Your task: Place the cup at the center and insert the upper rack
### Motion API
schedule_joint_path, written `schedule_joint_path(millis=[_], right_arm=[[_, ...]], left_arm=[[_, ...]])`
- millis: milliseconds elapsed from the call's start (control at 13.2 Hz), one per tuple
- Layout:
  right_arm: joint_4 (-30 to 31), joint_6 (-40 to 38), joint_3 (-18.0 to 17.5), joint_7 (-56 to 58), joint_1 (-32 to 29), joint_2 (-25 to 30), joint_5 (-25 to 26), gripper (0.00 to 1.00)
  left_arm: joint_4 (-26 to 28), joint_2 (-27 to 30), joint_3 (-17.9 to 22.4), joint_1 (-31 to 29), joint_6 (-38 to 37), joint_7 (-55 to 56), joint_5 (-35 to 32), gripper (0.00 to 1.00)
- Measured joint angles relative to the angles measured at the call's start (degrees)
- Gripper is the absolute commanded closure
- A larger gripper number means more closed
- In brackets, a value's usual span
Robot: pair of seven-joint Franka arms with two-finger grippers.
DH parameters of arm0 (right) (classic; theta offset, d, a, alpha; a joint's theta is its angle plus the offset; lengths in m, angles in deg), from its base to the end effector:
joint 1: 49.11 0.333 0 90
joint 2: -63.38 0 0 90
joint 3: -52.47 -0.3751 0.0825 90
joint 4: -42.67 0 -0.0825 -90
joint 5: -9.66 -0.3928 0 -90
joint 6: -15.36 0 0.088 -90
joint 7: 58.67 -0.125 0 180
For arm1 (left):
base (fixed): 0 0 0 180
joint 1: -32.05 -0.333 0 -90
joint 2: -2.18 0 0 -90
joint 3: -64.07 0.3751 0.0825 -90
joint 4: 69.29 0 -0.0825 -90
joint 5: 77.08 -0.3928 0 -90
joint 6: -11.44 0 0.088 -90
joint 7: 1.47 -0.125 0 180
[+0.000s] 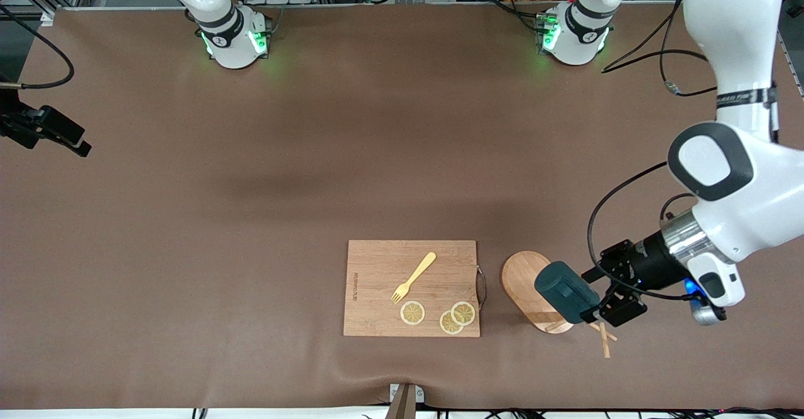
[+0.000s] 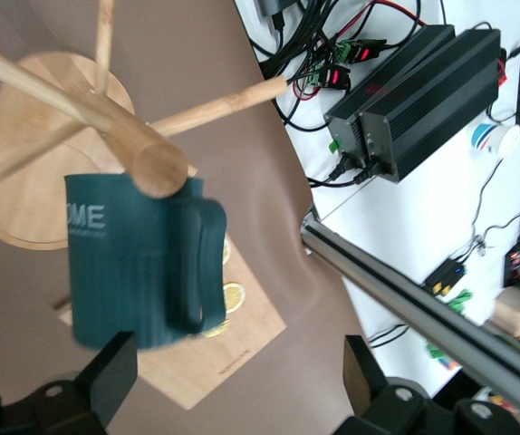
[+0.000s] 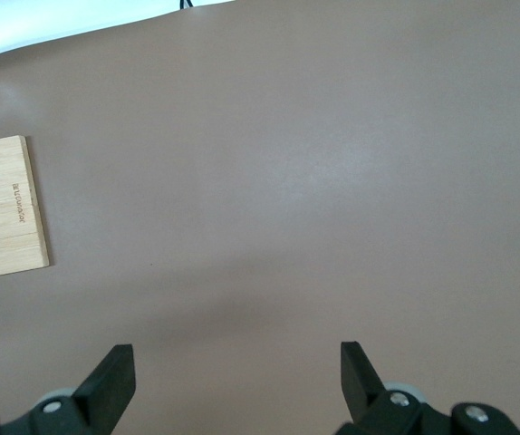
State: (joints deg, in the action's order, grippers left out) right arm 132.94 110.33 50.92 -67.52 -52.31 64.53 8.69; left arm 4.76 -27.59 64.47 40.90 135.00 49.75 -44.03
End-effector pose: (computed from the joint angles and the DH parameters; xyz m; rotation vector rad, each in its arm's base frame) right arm 0.5666 -0.0142 0.6828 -3.1017 0.2859 -0.1572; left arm 0.7730 -0.1468 0.5246 2.2188 1.1916 0.0366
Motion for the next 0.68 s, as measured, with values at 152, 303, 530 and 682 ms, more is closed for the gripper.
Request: schedule_joint_path(millis=[152,303,530,682], right_arm=[[0.0,0.0,0.0,0.0,0.0,0.0,0.0,0.0],[0.0,0.0,0.0,0.0,0.0,0.0,0.0,0.0],[0.0,0.0,0.0,0.0,0.0,0.0,0.0,0.0],[0.0,0.0,0.0,0.0,0.0,0.0,0.0,0.0]], left_arm=[[0.0,3.7,0.0,0.0,-5.8,0.0,-5.9,0.0],[0.0,6.9,0.0,0.0,-12.0,-0.6,-13.2,0.0],[0.5,12.2,0.0,0.0,-22.0,-7.2,-20.8,0.0],[2.0,16.0,0.2,-1.1,-25.8,-11.9,-23.2,0.0]])
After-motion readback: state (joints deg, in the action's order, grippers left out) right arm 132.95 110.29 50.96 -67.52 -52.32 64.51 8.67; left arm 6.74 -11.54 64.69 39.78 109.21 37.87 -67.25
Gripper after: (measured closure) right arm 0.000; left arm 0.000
